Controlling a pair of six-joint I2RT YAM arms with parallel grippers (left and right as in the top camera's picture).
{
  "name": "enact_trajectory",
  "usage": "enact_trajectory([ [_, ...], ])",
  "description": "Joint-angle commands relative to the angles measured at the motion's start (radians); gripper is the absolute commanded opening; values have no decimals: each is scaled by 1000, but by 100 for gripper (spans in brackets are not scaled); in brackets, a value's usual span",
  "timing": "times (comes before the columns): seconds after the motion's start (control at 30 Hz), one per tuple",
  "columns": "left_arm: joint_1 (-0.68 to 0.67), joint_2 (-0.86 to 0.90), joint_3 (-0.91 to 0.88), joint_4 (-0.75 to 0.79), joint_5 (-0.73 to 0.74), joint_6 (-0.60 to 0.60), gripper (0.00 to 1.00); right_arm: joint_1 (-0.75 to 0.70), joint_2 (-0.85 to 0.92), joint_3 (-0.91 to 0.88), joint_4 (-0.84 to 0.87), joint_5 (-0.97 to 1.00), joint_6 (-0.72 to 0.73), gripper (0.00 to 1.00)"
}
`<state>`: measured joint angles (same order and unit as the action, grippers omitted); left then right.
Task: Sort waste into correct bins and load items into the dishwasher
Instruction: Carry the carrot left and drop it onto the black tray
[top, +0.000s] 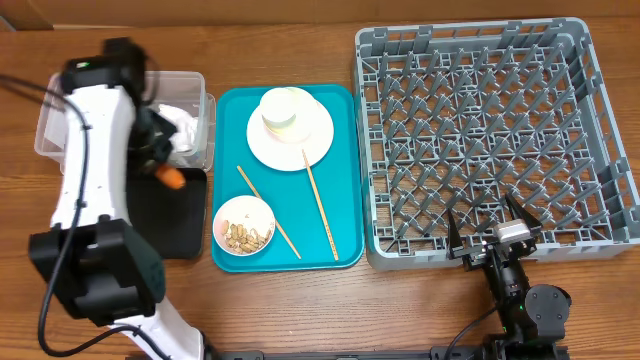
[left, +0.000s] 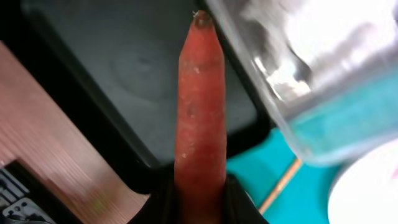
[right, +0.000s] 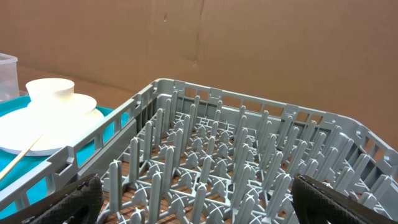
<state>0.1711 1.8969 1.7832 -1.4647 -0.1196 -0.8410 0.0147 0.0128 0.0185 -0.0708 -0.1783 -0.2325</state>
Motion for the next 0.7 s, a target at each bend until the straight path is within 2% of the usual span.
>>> enact_trajectory([
  [0.0, 69, -1, 7, -4, 10, 19, 4, 4, -8, -10, 5, 5, 8, 100],
  [0.23, 160, -1, -98, 84, 52, 18, 9, 4, -8, -10, 5, 5, 7, 100],
  [0.5, 225, -1, -349, 402, 231, 0, 7, 4, -8, -10, 5, 5, 8, 100],
  [0.67, 234, -1, -372, 437, 248, -3, 5, 4, -8, -10, 5, 5, 8, 100],
])
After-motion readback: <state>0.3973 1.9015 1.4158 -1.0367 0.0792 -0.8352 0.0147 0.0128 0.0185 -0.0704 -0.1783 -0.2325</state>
